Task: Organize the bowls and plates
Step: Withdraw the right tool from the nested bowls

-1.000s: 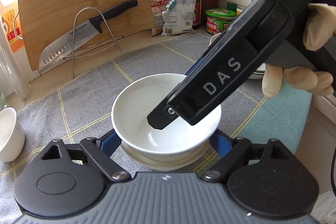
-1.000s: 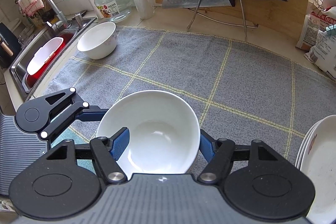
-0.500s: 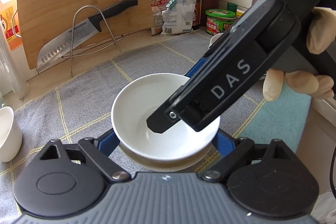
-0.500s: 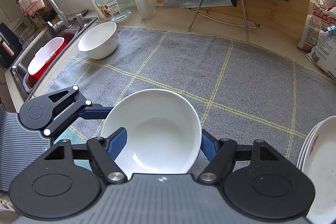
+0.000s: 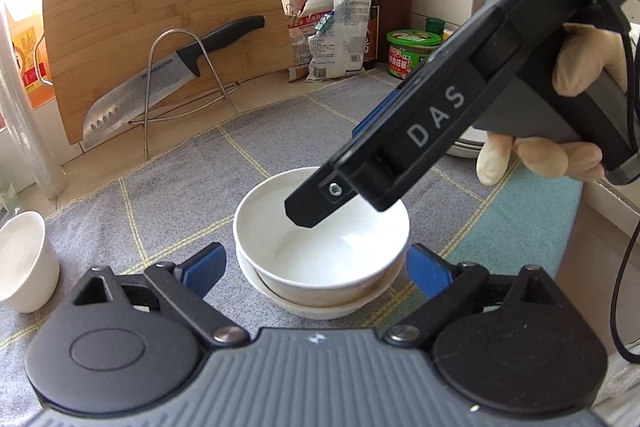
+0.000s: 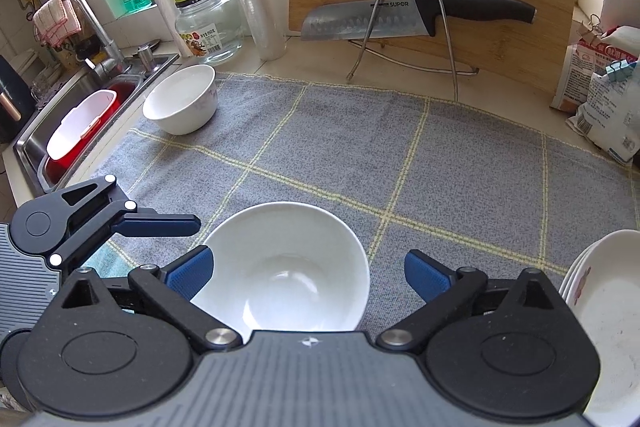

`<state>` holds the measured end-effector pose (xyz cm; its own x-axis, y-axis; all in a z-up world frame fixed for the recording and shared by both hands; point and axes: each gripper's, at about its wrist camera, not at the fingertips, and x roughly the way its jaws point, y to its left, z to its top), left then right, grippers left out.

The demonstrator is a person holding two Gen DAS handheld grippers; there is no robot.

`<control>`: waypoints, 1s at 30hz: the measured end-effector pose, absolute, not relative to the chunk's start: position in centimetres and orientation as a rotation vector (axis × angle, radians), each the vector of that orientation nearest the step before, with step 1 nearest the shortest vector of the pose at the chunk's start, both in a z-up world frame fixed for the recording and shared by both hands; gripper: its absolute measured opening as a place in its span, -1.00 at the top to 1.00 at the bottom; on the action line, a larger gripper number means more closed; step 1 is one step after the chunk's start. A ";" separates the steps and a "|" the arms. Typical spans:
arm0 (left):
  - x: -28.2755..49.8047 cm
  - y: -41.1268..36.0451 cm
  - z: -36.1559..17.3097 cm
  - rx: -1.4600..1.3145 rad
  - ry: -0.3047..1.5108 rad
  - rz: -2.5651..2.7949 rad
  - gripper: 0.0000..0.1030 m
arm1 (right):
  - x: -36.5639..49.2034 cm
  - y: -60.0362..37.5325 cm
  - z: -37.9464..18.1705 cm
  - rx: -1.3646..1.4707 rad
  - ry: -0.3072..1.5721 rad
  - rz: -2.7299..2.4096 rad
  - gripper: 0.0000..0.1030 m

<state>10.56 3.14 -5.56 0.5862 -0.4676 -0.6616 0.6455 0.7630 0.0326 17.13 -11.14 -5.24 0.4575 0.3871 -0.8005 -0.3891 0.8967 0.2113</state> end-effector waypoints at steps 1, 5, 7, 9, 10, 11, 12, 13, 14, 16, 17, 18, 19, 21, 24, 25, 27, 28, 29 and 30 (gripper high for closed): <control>10.5 3.3 -5.4 0.278 0.671 -0.653 -0.88 | 17.1 -11.3 -5.1 0.000 0.979 0.470 -1.00; 10.8 4.2 -5.0 0.239 0.645 -0.603 -0.88 | 16.8 -11.8 -4.5 0.016 0.942 0.436 -1.00; 11.3 4.6 -5.0 0.224 0.650 -0.573 -0.88 | 16.5 -12.1 -4.3 0.021 0.923 0.415 -1.00; 11.8 5.0 -5.3 0.223 0.654 -0.531 -0.88 | 16.2 -12.2 -4.2 0.023 0.905 0.394 -1.00; 11.9 5.1 -5.4 0.222 0.657 -0.517 -0.88 | 16.0 -12.2 -4.1 0.025 0.895 0.383 -1.00; 12.2 5.3 -5.5 0.214 0.664 -0.503 -0.88 | 15.9 -12.3 -4.1 0.028 0.889 0.377 -1.00; 12.3 5.6 -5.6 0.207 0.670 -0.492 -0.88 | 15.7 -12.4 -4.1 0.035 0.881 0.371 -1.00; 12.4 5.7 -5.6 0.202 0.675 -0.483 -0.88 | 15.6 -12.5 -4.1 0.042 0.872 0.363 -1.00; 12.4 5.9 -5.8 0.199 0.681 -0.471 -0.88 | 15.5 -12.5 -4.1 0.043 0.867 0.357 -1.00; 12.5 6.1 -5.9 0.185 0.684 -0.459 -0.88 | 15.3 -12.5 -4.1 0.040 0.857 0.345 -1.00; 12.5 6.2 -5.9 0.179 0.687 -0.455 -0.88 | 15.2 -12.5 -4.1 0.033 0.854 0.342 -1.00; 12.5 6.2 -5.9 0.176 0.689 -0.452 -0.89 | 15.1 -12.4 -4.1 0.024 0.853 0.343 -1.00; 12.5 6.2 -5.9 0.174 0.689 -0.447 -0.89 | 15.0 -12.3 -4.1 0.010 0.849 0.341 -1.00; 12.4 6.2 -5.9 0.173 0.691 -0.435 -0.89 | 14.7 -12.0 -4.1 -0.012 0.836 0.337 -1.00; 12.1 6.0 -5.9 0.178 0.690 -0.424 -0.89 | 14.6 -11.9 -4.1 -0.020 0.820 0.346 -1.00; 12.0 6.0 -5.8 0.181 0.689 -0.416 -0.89 | 14.6 -11.9 -4.0 -0.023 0.810 0.346 -1.00; 11.8 5.9 -5.7 0.180 0.688 -0.400 -0.89 | 14.5 -11.9 -4.0 -0.027 0.793 0.348 -1.00; 11.7 6.0 -5.6 0.172 0.687 -0.388 -0.89 | 14.5 -11.9 -4.0 -0.026 0.784 0.348 -1.00; 11.6 6.1 -5.4 0.163 0.688 -0.380 -0.89 | 14.5 -12.0 -4.0 -0.027 0.777 0.348 -1.00; 11.6 6.2 -5.2 0.156 0.688 -0.372 -0.89 | 14.4 -11.9 -4.0 -0.038 0.770 0.353 -1.00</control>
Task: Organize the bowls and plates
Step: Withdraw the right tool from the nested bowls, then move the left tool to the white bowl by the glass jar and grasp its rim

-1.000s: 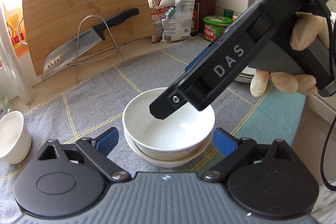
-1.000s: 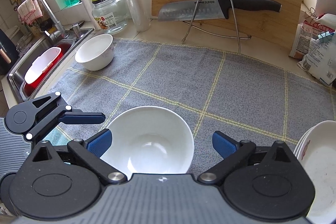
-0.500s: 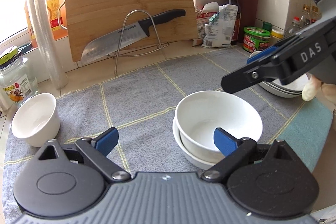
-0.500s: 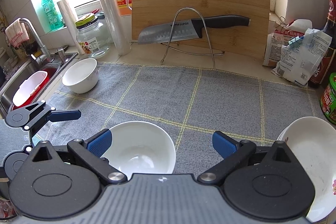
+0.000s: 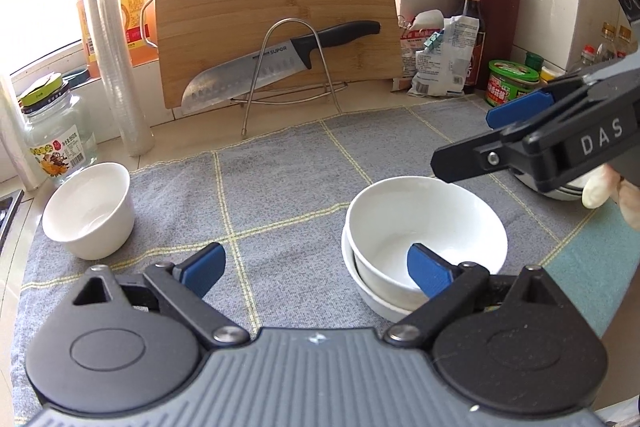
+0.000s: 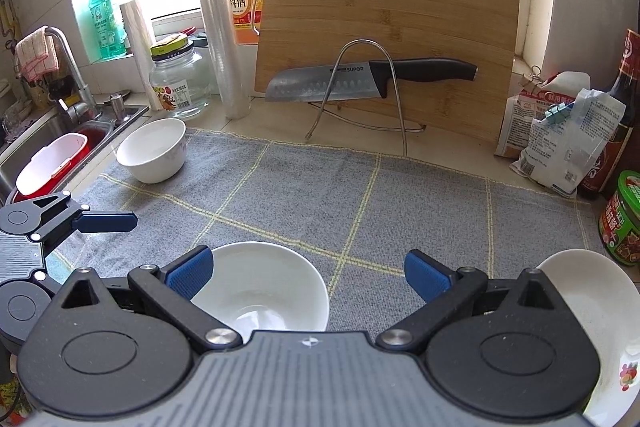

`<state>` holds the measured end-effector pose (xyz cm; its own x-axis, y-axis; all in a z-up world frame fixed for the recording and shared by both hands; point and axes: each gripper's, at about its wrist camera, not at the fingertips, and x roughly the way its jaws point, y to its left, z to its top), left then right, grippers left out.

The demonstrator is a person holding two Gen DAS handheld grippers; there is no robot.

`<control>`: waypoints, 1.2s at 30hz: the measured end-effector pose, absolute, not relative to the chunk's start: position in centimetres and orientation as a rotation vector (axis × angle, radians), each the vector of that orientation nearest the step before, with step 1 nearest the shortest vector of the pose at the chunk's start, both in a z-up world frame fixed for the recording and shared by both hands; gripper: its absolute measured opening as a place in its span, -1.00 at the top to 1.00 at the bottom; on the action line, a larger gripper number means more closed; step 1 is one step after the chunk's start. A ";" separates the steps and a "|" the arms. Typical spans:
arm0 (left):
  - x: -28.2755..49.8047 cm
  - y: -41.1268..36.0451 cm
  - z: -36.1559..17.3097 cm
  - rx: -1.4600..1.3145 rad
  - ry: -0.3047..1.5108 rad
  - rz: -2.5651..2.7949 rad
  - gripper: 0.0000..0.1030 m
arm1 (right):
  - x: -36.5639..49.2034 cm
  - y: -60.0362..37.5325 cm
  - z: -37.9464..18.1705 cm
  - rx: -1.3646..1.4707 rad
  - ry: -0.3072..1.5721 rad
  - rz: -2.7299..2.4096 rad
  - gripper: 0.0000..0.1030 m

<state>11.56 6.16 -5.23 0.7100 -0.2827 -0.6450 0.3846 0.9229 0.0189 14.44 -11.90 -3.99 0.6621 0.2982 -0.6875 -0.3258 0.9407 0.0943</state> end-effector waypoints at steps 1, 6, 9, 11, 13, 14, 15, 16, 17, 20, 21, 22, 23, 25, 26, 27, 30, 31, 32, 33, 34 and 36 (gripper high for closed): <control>11.5 6.3 -5.0 0.152 0.686 -0.355 -0.89 | 14.4 -11.8 -4.0 -0.053 0.760 0.357 -1.00; 11.1 6.9 -3.9 0.148 0.689 -0.261 -0.89 | 14.2 -11.0 -3.6 -0.137 0.697 0.401 -1.00; 10.7 7.7 -3.3 0.152 0.684 -0.212 -0.89 | 14.4 -10.4 -3.2 -0.129 0.688 0.473 -1.00; 10.5 8.5 -3.1 0.156 0.682 -0.184 -0.89 | 14.5 -9.7 -2.9 -0.128 0.677 0.503 -1.00; 10.6 9.4 -3.1 0.152 0.681 -0.169 -0.89 | 14.5 -8.7 -2.7 -0.137 0.679 0.524 -1.00; 10.6 9.9 -3.0 0.149 0.677 -0.164 -0.89 | 14.4 -8.2 -2.6 -0.143 0.679 0.532 -1.00; 10.7 10.5 -3.0 0.147 0.672 -0.161 -0.89 | 14.3 -7.6 -2.5 -0.149 0.676 0.541 -1.00; 11.0 11.1 -3.0 0.144 0.667 -0.161 -0.89 | 14.2 -7.1 -2.5 -0.155 0.671 0.542 -1.00; 11.2 11.7 -3.0 0.140 0.664 -0.162 -0.89 | 14.2 -6.6 -2.4 -0.162 0.670 0.543 -1.00; 12.0 13.9 -3.2 0.129 0.654 -0.180 -0.89 | 14.6 -4.6 -2.5 -0.174 0.685 0.528 -1.00; 12.3 14.6 -3.3 0.131 0.652 -0.186 -0.89 | 14.7 -3.9 -2.5 -0.176 0.686 0.519 -1.00; 12.7 15.5 -3.3 0.136 0.653 -0.193 -0.89 | 14.8 -2.9 -2.6 -0.184 0.692 0.504 -1.00; 13.0 16.4 -3.3 0.139 0.658 -0.200 -0.89 | 15.0 -2.1 -2.7 -0.193 0.701 0.496 -1.00; 13.7 18.1 -3.2 0.146 0.657 -0.211 -0.89 | 15.2 -0.1 -2.8 -0.214 0.706 0.471 -1.00; 14.2 19.1 -3.1 0.153 0.656 -0.208 -0.89 | 15.4 0.8 -2.9 -0.220 0.706 0.465 -1.00; 14.6 19.9 -3.0 0.159 0.658 -0.206 -0.89 | 15.6 1.7 -3.0 -0.228 0.710 0.457 -1.00; 15.9 22.4 -2.8 0.168 0.657 -0.219 -0.89 | 16.0 4.5 -3.5 -0.255 0.711 0.419 -1.00; 16.4 23.1 -2.7 0.172 0.659 -0.224 -0.89 | 16.1 5.2 -3.6 -0.254 0.717 0.413 -1.00; 16.8 23.8 -2.7 0.176 0.659 -0.224 -0.89 | 16.2 5.8 -3.7 -0.249 0.722 0.409 -1.00; 17.2 24.3 -2.8 0.181 0.661 -0.224 -0.89 | 16.3 6.4 -3.8 -0.244 0.728 0.408 -1.00; 17.6 24.9 -2.8 0.186 0.661 -0.226 -0.89 | 16.3 7.0 -3.8 -0.242 0.733 0.404 -1.00; 18.3 25.7 -2.8 0.188 0.654 -0.237 -0.89 | 16.2 7.8 -3.8 -0.241 0.731 0.395 -1.00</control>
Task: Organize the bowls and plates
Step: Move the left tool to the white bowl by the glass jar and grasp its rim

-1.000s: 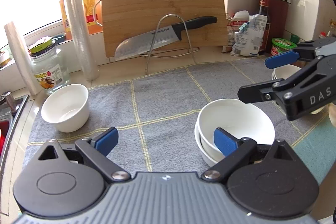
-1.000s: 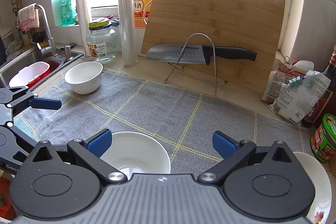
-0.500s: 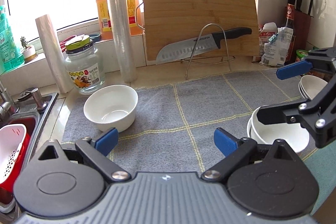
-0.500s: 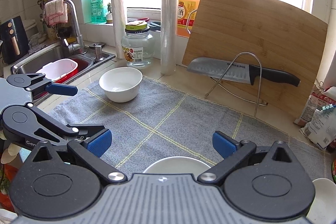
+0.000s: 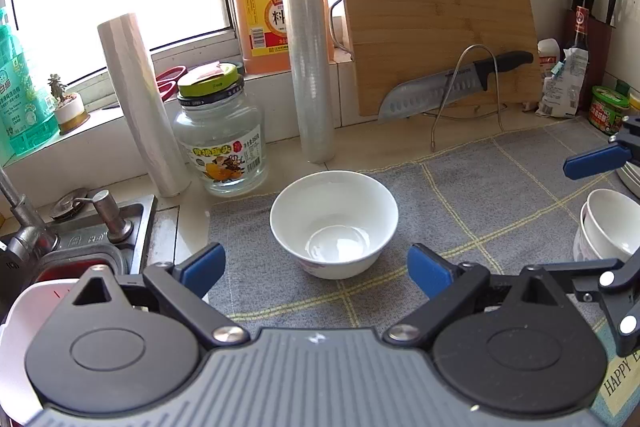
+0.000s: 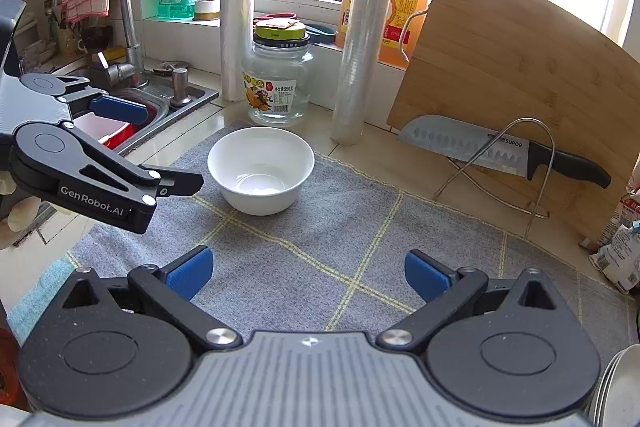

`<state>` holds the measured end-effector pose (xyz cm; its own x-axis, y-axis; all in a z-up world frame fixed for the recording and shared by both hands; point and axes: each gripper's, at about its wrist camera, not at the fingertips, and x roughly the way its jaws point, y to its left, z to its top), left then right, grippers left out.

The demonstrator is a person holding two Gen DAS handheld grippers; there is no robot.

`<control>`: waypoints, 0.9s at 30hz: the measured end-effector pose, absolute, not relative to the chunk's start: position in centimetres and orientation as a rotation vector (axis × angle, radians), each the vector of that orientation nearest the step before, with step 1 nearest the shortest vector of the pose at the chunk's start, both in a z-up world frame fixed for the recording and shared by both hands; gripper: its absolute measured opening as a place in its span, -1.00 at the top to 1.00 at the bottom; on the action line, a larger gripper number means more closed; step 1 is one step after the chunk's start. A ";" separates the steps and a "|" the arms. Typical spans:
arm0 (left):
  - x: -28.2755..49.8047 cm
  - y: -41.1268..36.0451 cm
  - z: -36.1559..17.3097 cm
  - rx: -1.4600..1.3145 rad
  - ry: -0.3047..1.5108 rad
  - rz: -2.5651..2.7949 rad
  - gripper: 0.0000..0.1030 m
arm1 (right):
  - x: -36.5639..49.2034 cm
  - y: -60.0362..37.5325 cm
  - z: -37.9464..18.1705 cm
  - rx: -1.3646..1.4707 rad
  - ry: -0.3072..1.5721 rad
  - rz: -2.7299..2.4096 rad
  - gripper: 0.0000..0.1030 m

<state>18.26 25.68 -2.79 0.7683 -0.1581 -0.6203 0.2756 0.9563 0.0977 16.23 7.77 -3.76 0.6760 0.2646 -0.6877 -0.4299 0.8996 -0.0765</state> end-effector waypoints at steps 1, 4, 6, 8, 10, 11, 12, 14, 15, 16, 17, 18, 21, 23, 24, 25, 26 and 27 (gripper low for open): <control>18.7 26.1 -2.9 0.184 0.655 -0.245 -0.89 | 16.2 8.2 -3.8 -0.242 0.733 0.391 -1.00; 20.2 26.7 -3.0 0.174 0.666 -0.262 -0.89 | 16.6 9.1 -3.9 -0.241 0.733 0.384 -1.00; 21.3 27.0 -3.3 0.176 0.684 -0.272 -0.89 | 17.1 9.8 -4.4 -0.247 0.741 0.380 -1.00; 22.2 27.1 -3.7 0.187 0.693 -0.281 -0.89 | 17.6 10.6 -4.9 -0.260 0.739 0.392 -1.00; 23.1 27.1 -4.0 0.196 0.701 -0.293 -0.89 | 18.1 11.2 -5.4 -0.268 0.746 0.401 -1.00; 23.5 27.1 -4.2 0.194 0.702 -0.299 -0.89 | 18.5 11.5 -5.7 -0.270 0.750 0.409 -1.00; 24.1 27.1 -4.3 0.191 0.707 -0.309 -0.89 | 18.7 11.8 -5.9 -0.272 0.754 0.413 -1.00; 25.1 27.1 -4.6 0.184 0.718 -0.324 -0.89 | 19.3 12.5 -6.4 -0.279 0.756 0.420 -1.00; 25.6 27.1 -4.8 0.182 0.722 -0.329 -0.89 | 19.6 12.8 -6.7 -0.278 0.756 0.421 -1.00; 26.1 27.0 -5.0 0.182 0.728 -0.337 -0.89 | 19.9 13.2 -7.0 -0.273 0.755 0.424 -1.00; 26.5 27.0 -5.2 0.183 0.735 -0.342 -0.88 | 20.3 13.5 -7.2 -0.266 0.756 0.426 -1.00; 26.9 26.9 -5.4 0.185 0.741 -0.347 -0.87 | 20.6 13.8 -7.4 -0.260 0.758 0.425 -1.00; 28.3 27.0 -6.0 0.172 0.769 -0.370 -0.79 | 21.5 14.7 -8.1 -0.267 0.760 0.432 -1.00; 29.2 27.2 -6.5 0.160 0.790 -0.397 -0.68 | 22.1 15.2 -8.6 -0.279 0.761 0.431 -1.00; 29.5 27.2 -6.7 0.160 0.801 -0.404 -0.62 | 22.4 15.3 -8.9 -0.282 0.764 0.429 -1.00; 29.7 27.1 -6.9 0.164 0.808 -0.413 -0.59 | 22.7 15.5 -9.1 -0.284 0.767 0.429 -1.00; 30.0 27.1 -7.1 0.169 0.813 -0.421 -0.55 | 23.0 15.6 -9.3 -0.285 0.771 0.432 -1.00; 30.2 27.1 -7.2 0.176 0.818 -0.425 -0.52 | 23.3 15.7 -9.6 -0.287 0.775 0.432 -1.00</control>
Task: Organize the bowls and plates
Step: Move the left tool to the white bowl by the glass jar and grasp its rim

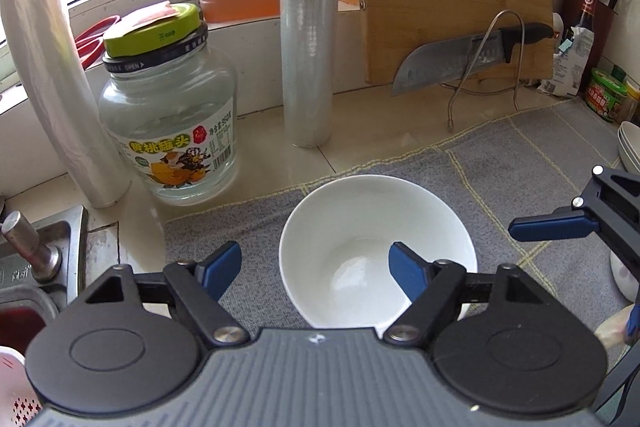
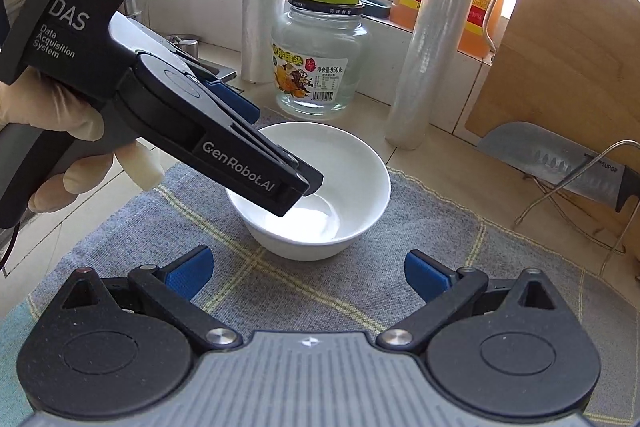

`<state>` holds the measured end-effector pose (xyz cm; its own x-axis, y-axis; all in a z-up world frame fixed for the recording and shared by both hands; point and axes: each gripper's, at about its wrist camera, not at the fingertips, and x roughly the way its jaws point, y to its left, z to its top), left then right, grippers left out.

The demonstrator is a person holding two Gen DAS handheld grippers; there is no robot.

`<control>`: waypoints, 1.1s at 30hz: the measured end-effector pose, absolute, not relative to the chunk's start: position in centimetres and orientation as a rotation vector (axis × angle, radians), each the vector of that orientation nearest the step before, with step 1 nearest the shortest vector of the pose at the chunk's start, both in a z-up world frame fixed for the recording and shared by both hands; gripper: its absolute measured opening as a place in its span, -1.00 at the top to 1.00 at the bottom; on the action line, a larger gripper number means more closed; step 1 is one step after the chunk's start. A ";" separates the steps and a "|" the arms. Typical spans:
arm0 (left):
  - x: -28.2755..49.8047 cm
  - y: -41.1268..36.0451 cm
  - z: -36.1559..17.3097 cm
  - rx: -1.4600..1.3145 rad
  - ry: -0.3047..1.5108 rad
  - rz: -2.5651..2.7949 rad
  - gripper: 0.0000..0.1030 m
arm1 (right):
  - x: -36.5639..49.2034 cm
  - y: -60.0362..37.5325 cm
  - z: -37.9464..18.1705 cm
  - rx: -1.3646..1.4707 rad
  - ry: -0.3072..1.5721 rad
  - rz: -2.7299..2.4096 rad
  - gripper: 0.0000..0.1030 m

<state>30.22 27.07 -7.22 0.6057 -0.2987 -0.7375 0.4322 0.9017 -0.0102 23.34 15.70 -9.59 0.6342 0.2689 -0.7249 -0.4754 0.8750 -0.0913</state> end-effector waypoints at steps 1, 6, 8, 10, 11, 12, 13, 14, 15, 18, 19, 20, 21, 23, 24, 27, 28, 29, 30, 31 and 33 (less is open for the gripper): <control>30.4 27.0 -7.3 0.184 0.822 -0.432 -0.50 | 23.6 15.8 -9.8 -0.291 0.775 0.432 -1.00; 31.4 26.7 -7.9 0.209 0.837 -0.466 -0.47 | 25.1 16.2 -10.7 -0.298 0.789 0.434 -0.96; 31.7 26.7 -8.1 0.209 0.845 -0.480 -0.40 | 25.6 16.5 -11.1 -0.304 0.794 0.440 -0.87; 32.1 26.7 -8.2 0.213 0.852 -0.490 -0.32 | 25.9 16.7 -11.3 -0.314 0.798 0.444 -0.80; 32.1 26.7 -8.3 0.215 0.856 -0.495 -0.31 | 26.0 16.7 -11.4 -0.316 0.797 0.445 -0.77; 32.2 26.6 -8.3 0.217 0.859 -0.501 -0.25 | 26.0 16.8 -11.4 -0.316 0.796 0.445 -0.75; 32.4 26.6 -8.3 0.221 0.862 -0.506 -0.22 | 26.0 16.8 -11.4 -0.316 0.796 0.449 -0.70; 32.4 26.5 -8.3 0.227 0.864 -0.513 -0.19 | 26.0 16.8 -11.4 -0.315 0.794 0.451 -0.68; 32.5 26.4 -8.3 0.233 0.864 -0.518 -0.19 | 26.0 16.8 -11.4 -0.315 0.790 0.452 -0.67; 32.7 26.3 -8.4 0.241 0.869 -0.533 -0.16 | 26.1 16.7 -11.4 -0.312 0.786 0.461 -0.62; 32.8 26.2 -8.4 0.243 0.871 -0.533 -0.13 | 26.1 16.7 -11.4 -0.312 0.785 0.465 -0.60; 32.7 26.2 -8.4 0.246 0.872 -0.538 -0.09 | 26.1 16.7 -11.4 -0.312 0.783 0.467 -0.60; 32.7 26.2 -8.4 0.246 0.873 -0.544 -0.06 | 26.2 16.7 -11.4 -0.313 0.783 0.467 -0.59; 32.7 26.2 -8.5 0.249 0.874 -0.554 0.00 | 26.3 16.7 -11.4 -0.313 0.781 0.470 -0.58; 32.7 26.1 -8.4 0.251 0.874 -0.560 0.02 | 26.2 16.7 -11.4 -0.315 0.780 0.471 -0.57; 33.0 26.0 -8.4 0.253 0.874 -0.564 0.02 | 26.2 16.7 -11.4 -0.316 0.780 0.471 -0.57; 33.0 26.1 -8.4 0.251 0.875 -0.566 0.02 | 26.2 16.7 -11.4 -0.317 0.780 0.471 -0.57; 33.0 26.1 -8.4 0.251 0.875 -0.566 0.03 | 26.2 16.7 -11.3 -0.319 0.780 0.471 -0.57; 33.0 26.1 -8.4 0.253 0.875 -0.566 0.03 | 26.2 16.7 -11.3 -0.322 0.782 0.471 -0.57; 32.9 26.0 -8.4 0.257 0.874 -0.567 0.03 | 26.1 16.8 -11.3 -0.323 0.783 0.470 -0.57; 32.8 26.0 -8.3 0.261 0.874 -0.568 0.03 | 26.1 16.7 -11.2 -0.326 0.786 0.470 -0.56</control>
<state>32.83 26.03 -8.35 0.5071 -0.3614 -0.7825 0.5683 0.8228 -0.0117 26.11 16.74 -11.20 0.6129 0.2807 -0.7386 -0.5176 0.8489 -0.1069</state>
